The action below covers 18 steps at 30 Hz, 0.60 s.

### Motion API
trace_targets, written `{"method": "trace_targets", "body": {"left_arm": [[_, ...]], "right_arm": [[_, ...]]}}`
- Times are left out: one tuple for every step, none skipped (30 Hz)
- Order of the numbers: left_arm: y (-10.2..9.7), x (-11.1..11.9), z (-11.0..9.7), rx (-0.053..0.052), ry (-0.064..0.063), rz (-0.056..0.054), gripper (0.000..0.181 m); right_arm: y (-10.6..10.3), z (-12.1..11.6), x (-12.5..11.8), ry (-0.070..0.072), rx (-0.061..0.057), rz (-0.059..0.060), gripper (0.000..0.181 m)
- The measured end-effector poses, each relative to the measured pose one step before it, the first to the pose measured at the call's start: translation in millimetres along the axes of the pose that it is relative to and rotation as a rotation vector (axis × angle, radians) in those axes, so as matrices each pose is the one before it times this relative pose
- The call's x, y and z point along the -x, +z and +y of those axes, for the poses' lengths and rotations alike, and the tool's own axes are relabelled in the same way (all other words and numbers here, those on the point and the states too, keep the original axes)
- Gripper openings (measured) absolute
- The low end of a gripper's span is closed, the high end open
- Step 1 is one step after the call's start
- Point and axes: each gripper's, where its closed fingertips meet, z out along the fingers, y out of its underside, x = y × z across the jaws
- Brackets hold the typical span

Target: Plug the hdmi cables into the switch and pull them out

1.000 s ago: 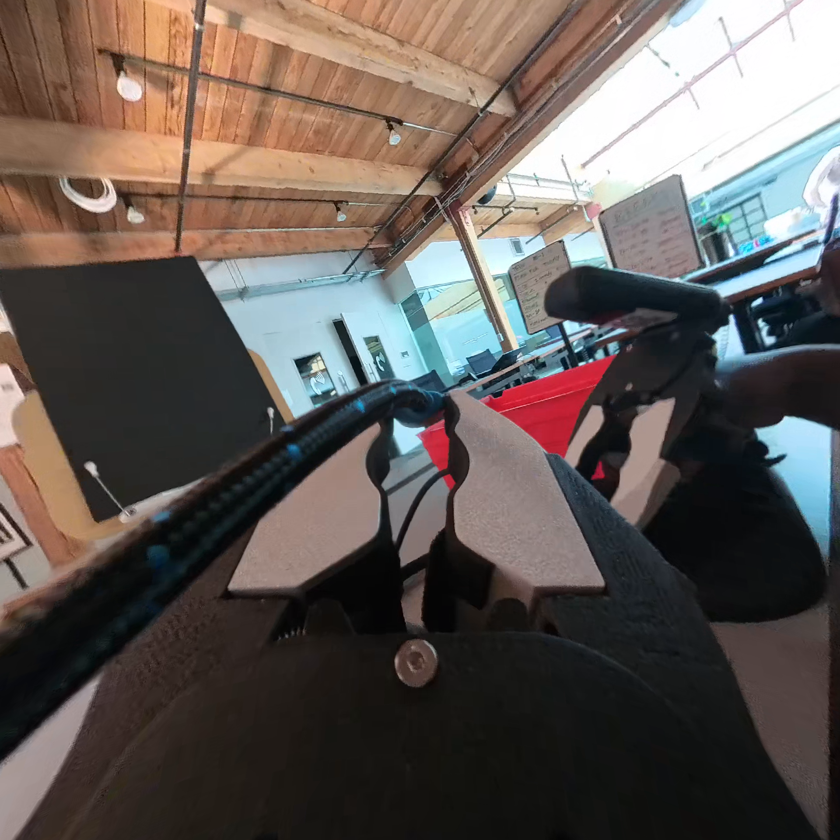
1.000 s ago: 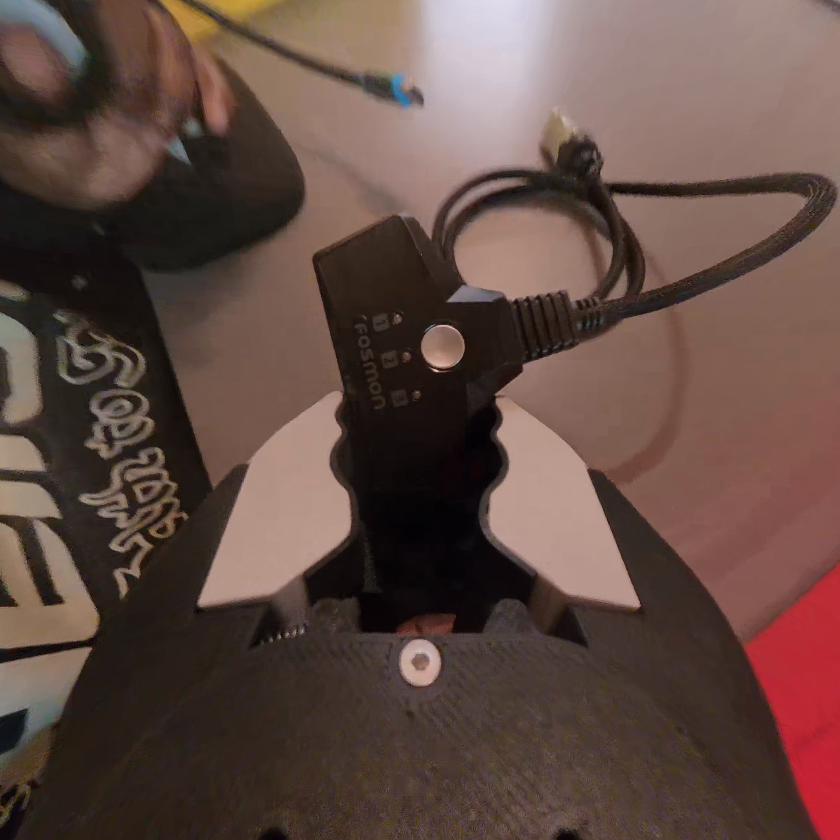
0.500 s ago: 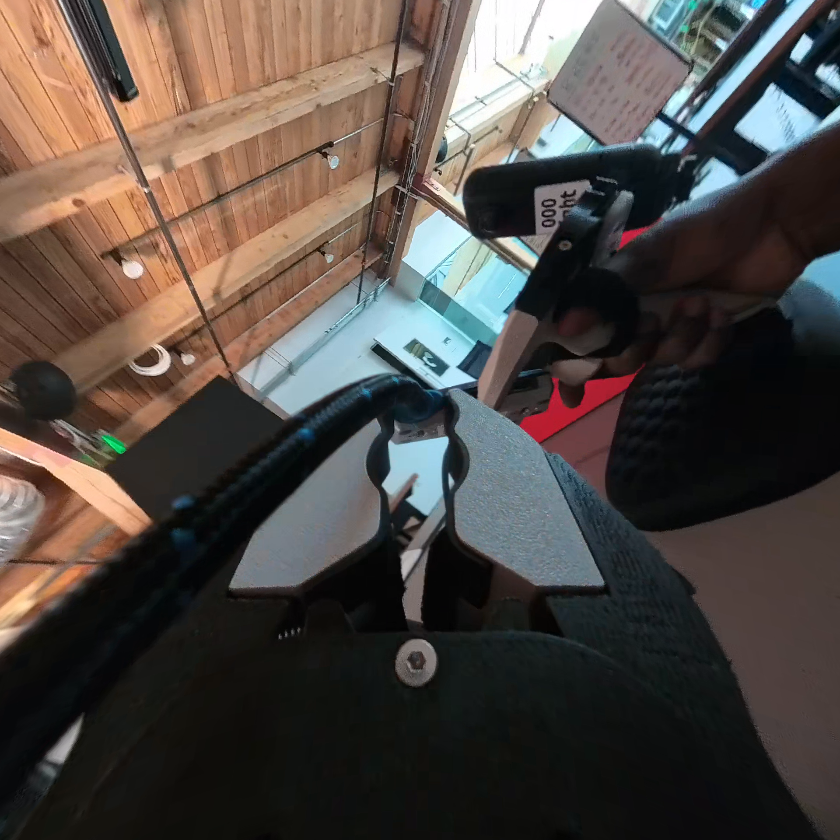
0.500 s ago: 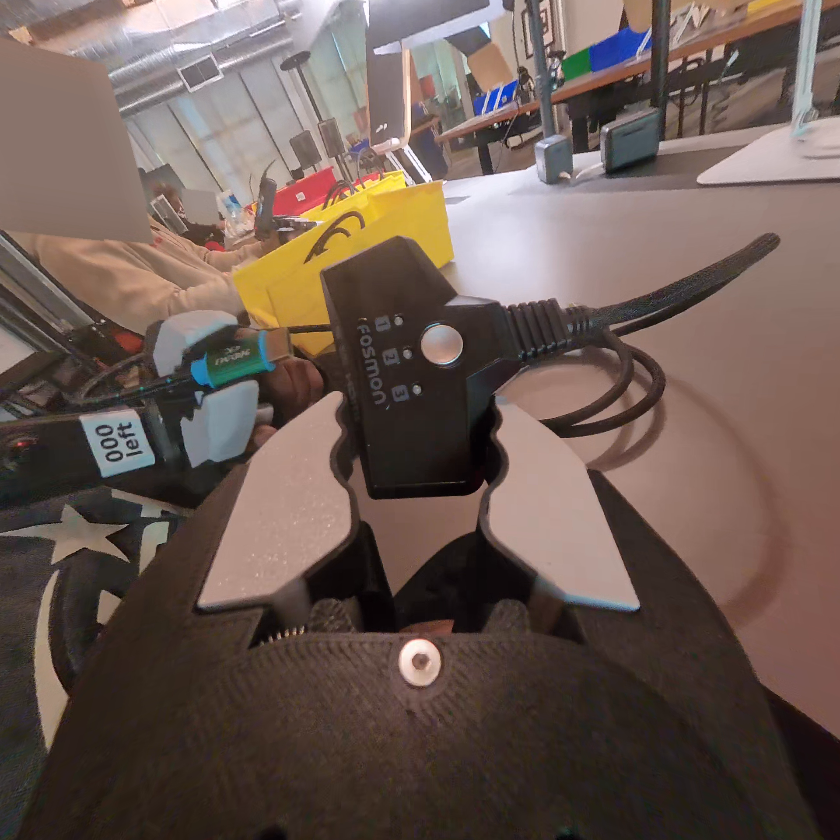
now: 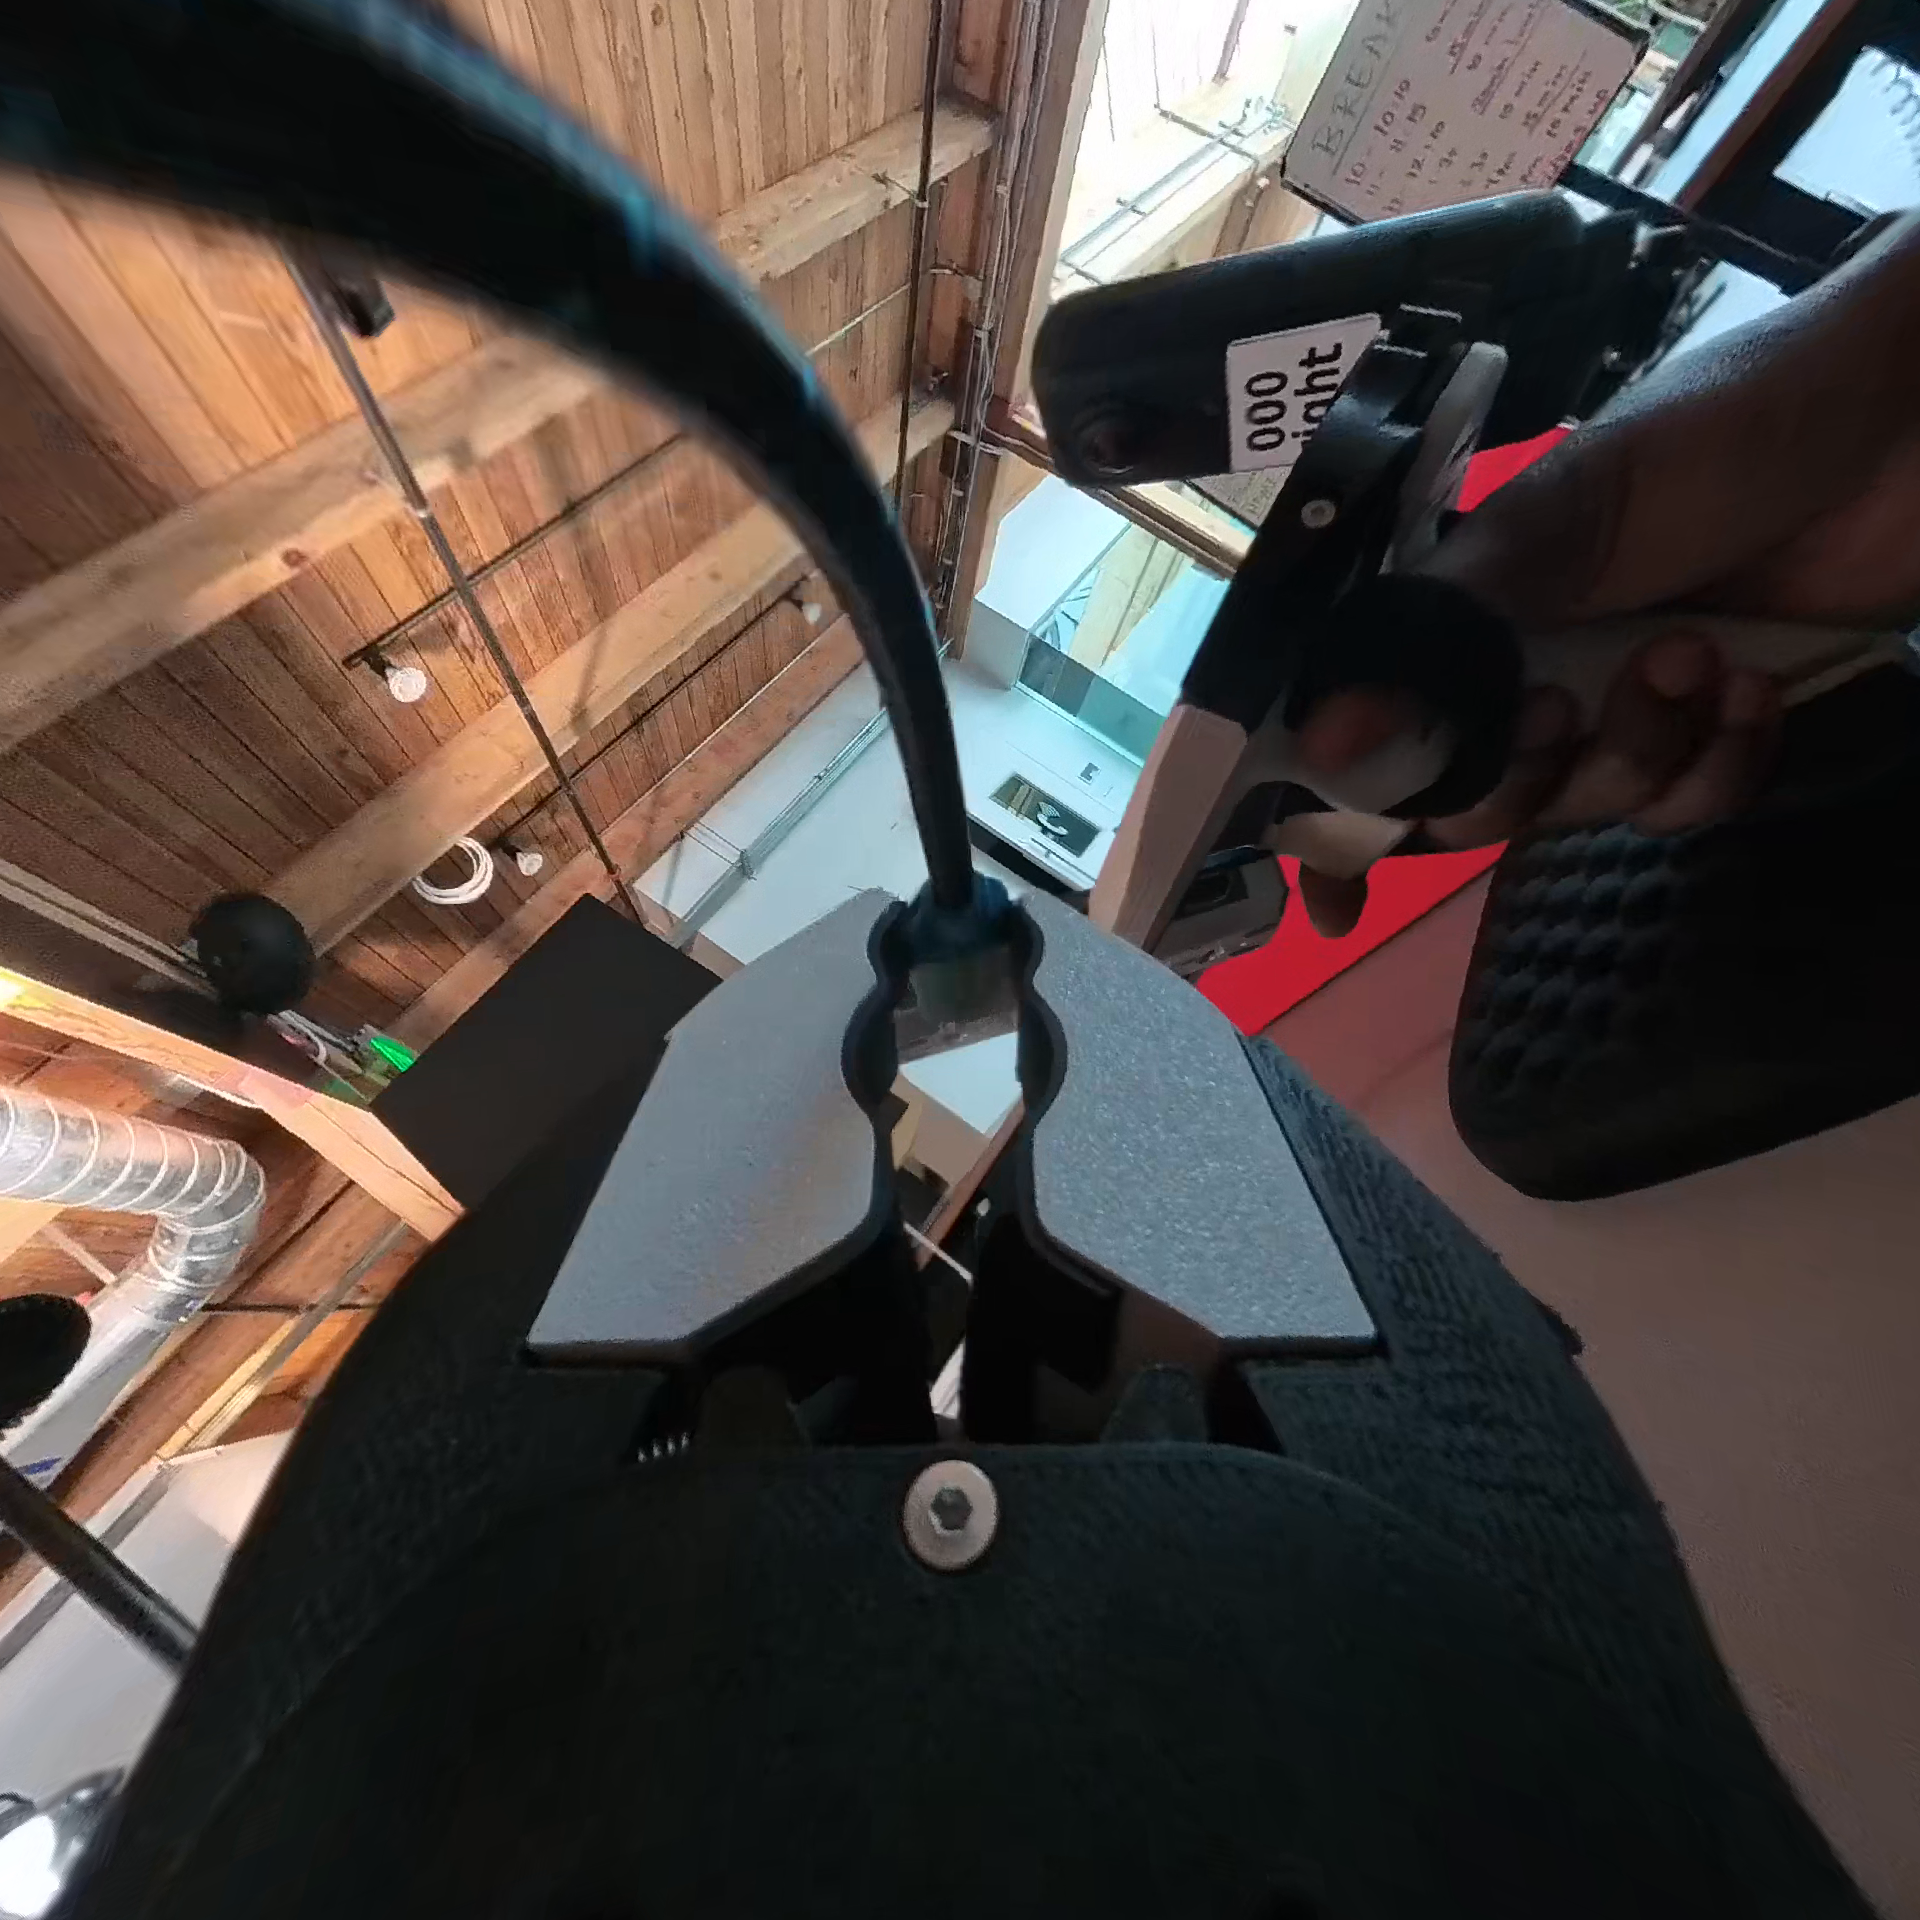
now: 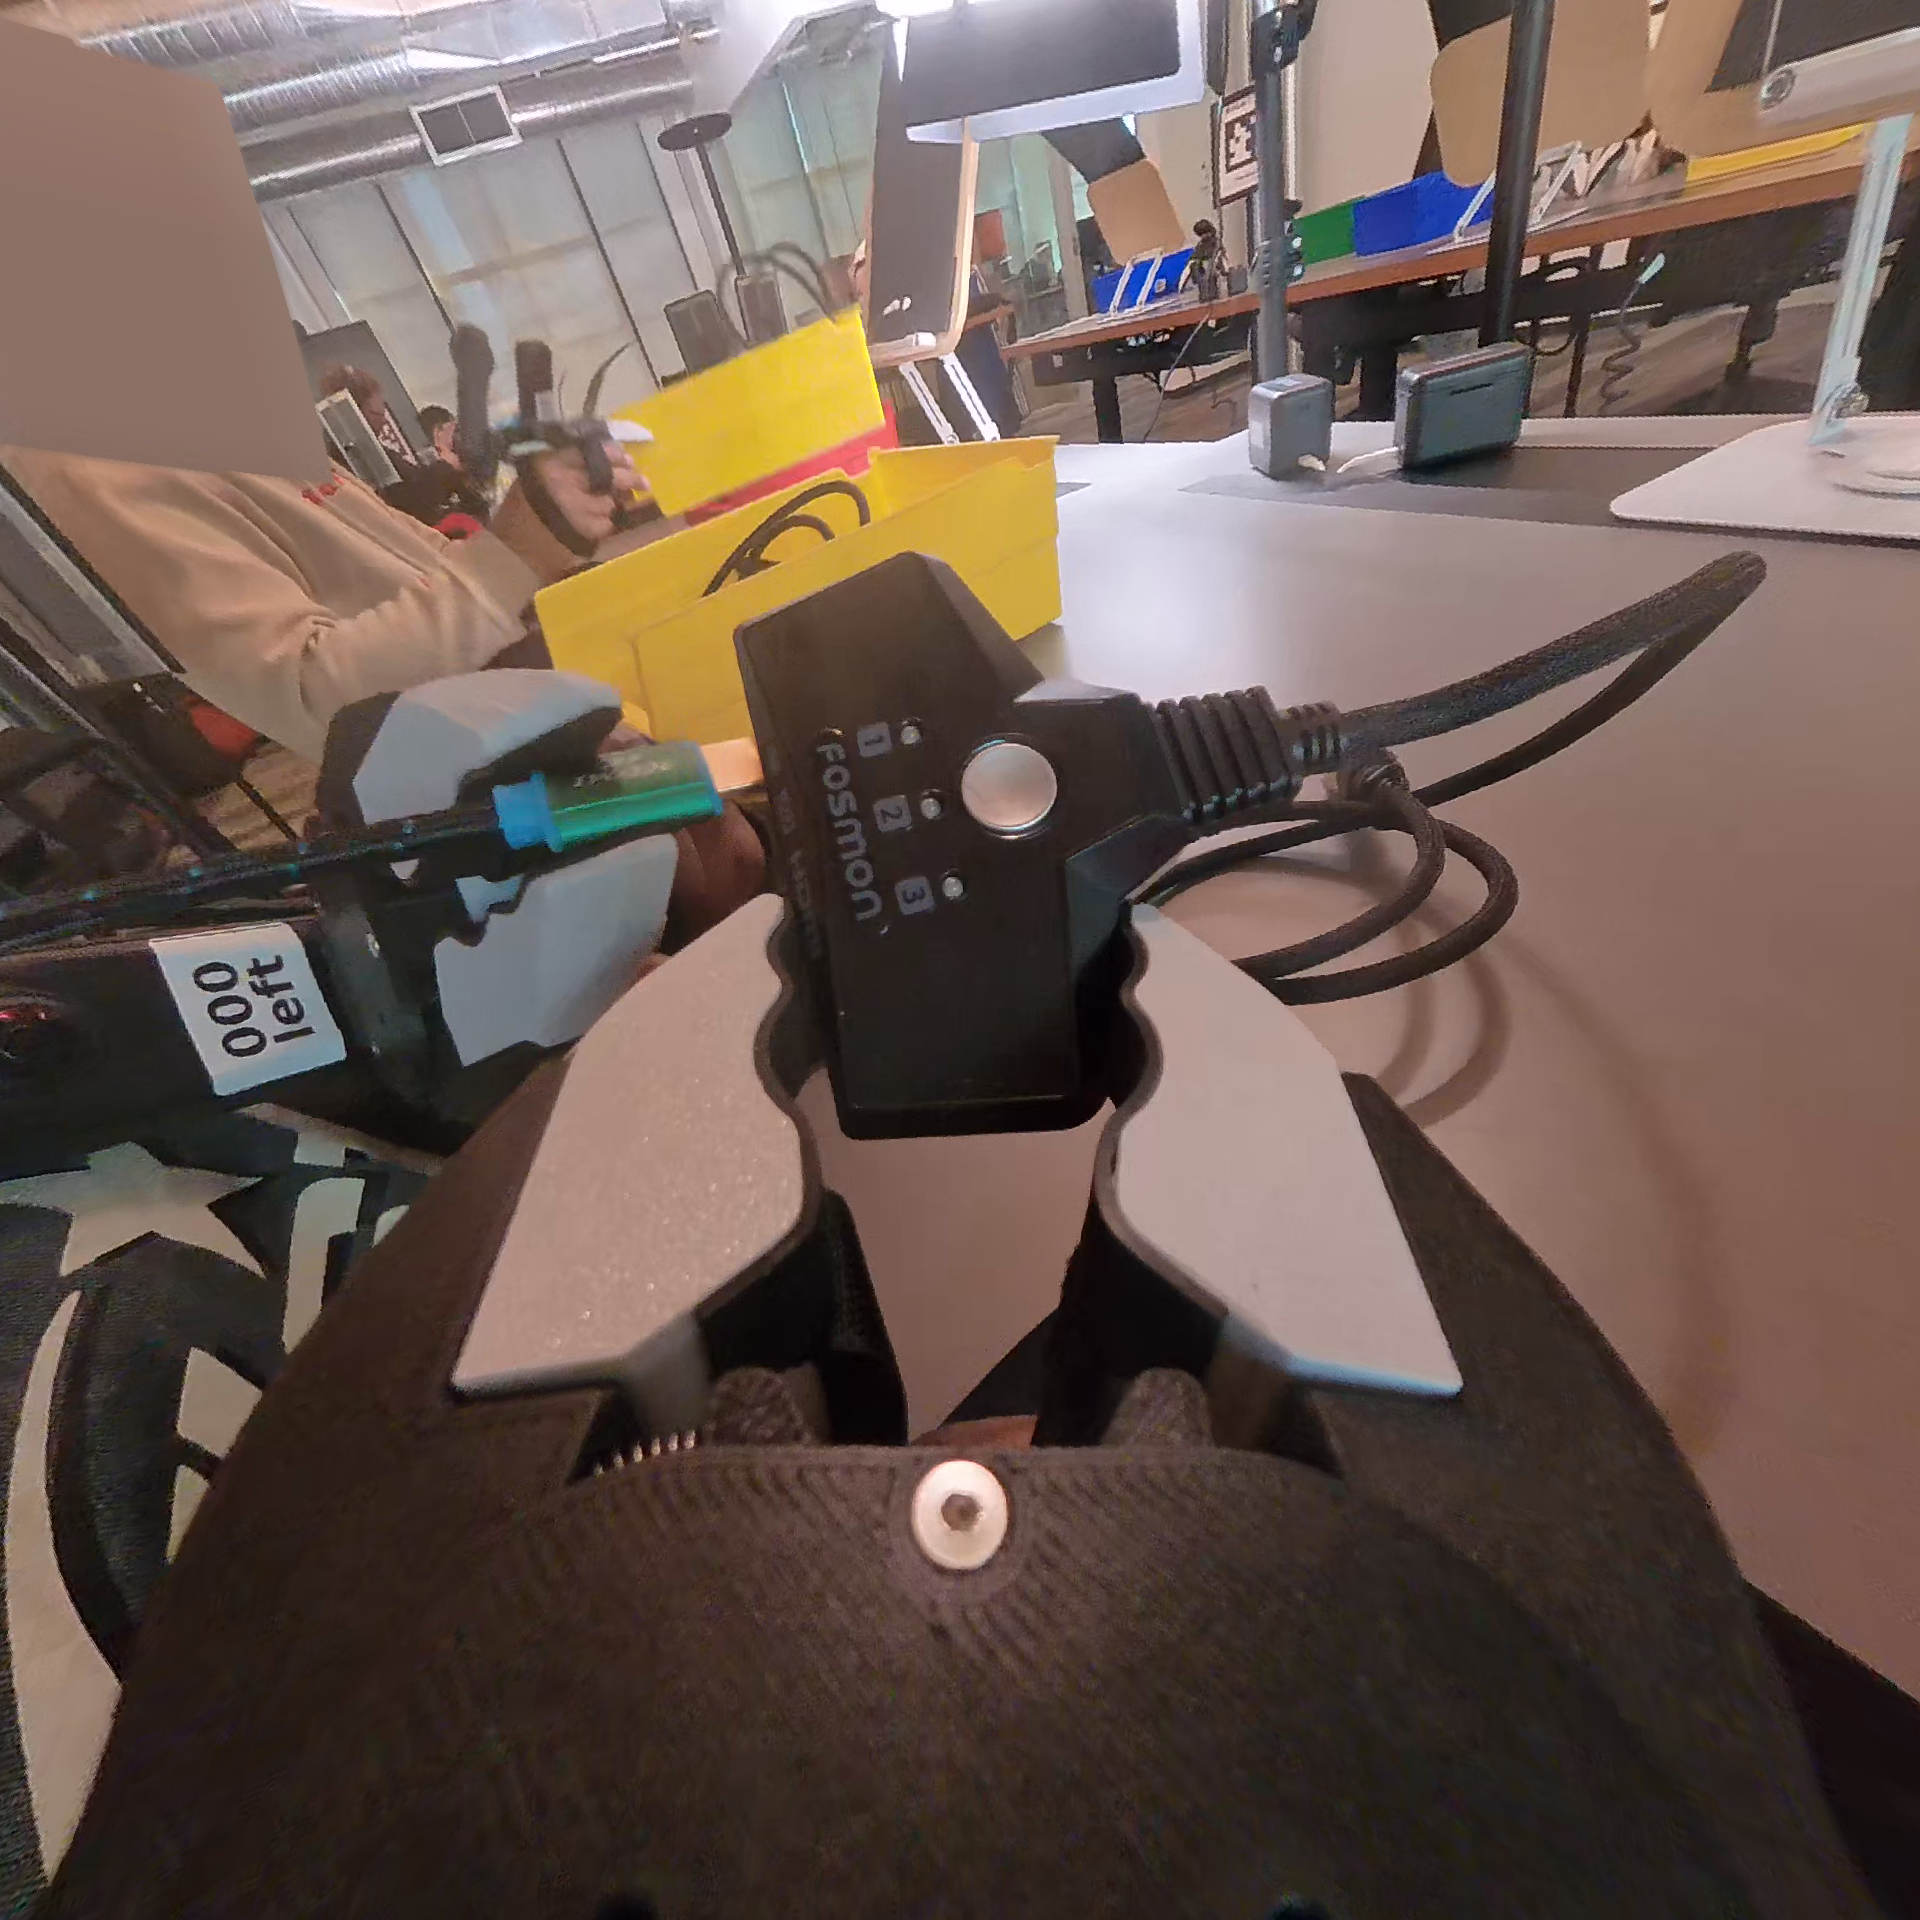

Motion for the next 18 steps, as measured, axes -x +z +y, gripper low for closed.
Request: {"method": "trace_targets", "body": {"left_arm": [[-0.25, -0.63, -0.88, -0.0027, 0.0129, 0.0023, 0.017], [-0.39, -0.22, -0.34, -0.0019, 0.0098, 0.0022, 0.017], [-0.61, -0.07, -0.16, -0.0023, 0.0129, 0.0044, 0.017], [-0.95, -0.31, -0.3, -0.0049, 0.0192, 0.0086, 0.017], [-1.38, -1.26, -1.14, -0.0111, 0.0255, 0.0185, 0.017], [-1.46, -2.44, -1.88, -0.0179, 0.0316, 0.0274, 0.017], [-1.26, -2.92, -2.07, -0.019, 0.0352, 0.0329, 0.017], [-0.43, -2.5, -1.78, -0.0191, 0.036, 0.0331, 0.017], [0.23, -1.43, -1.62, -0.0198, 0.0264, 0.0288, 0.016], [0.85, -1.09, -1.96, -0.023, 0.0152, 0.0262, 0.016], [1.23, -1.79, -2.08, -0.0231, 0.0135, 0.0285, 0.016], [1.46, -1.61, -1.22, -0.0165, 0.0127, 0.022, 0.016], [1.25, -0.62, -0.71, -0.0117, 0.0019, 0.0106, 0.016], [0.72, -0.16, -0.45, -0.0102, -0.0102, 0.0037, 0.016], [0.1, 0.02, -0.46, -0.0083, -0.0153, -0.0014, 0.016], [-0.31, -0.23, -0.42, -0.0065, -0.0098, -0.0009, 0.016], [-0.55, -0.53, -0.33, -0.0031, 0.0002, 0.0024, 0.016], [-0.69, -0.51, -0.43, -0.002, 0.0067, 0.0041, 0.016]], "right_arm": [[0.19, 0.75, 0.58, -0.0025, 0.0057, -0.0036, 0.057], [-0.08, 0.54, 0.47, 0.0025, 0.0052, -0.0052, 0.057], [-0.31, 0.97, 0.29, -0.0004, 0.0083, -0.0048, 0.057], [-0.52, 1.99, 0.23, -0.007, 0.0201, -0.0047, 0.057], [-0.82, 1.87, 0.04, -0.0155, 0.0221, -0.0003, 0.057], [-0.85, 2.26, -0.66, -0.0243, 0.0261, 0.0056, 0.057], [-0.57, 1.88, -1.36, -0.0253, 0.0222, 0.0108, 0.057], [0.1, 2.04, -0.73, -0.0181, 0.0208, 0.0052, 0.057], [0.4, 1.64, 0.12, -0.0092, 0.0129, -0.0026, 0.057], [0.39, 0.59, 1.18, -0.0015, 0.0045, -0.011, 0.057], [-0.17, -0.35, 1.64, -0.0014, -0.0014, -0.0147, 0.057], [-0.67, -0.91, 1.09, -0.0031, -0.0048, -0.0107, 0.057], [-0.68, -0.38, 0.48, -0.0052, -0.0013, -0.0058, 0.057], [-0.54, -0.02, 0.67, -0.0055, -0.0017, -0.0063, 0.057], [-0.32, -0.3, 0.79, 0.0012, -0.0058, -0.0069, 0.057], [-0.31, -0.08, 0.31, 0.0015, -0.0035, -0.0046, 0.057], [-0.49, -0.47, 0.5, 0.0006, -0.0046, -0.0061, 0.057], [-0.59, -0.76, 0.88, 0.0015, -0.0054, -0.009, 0.057]]}}
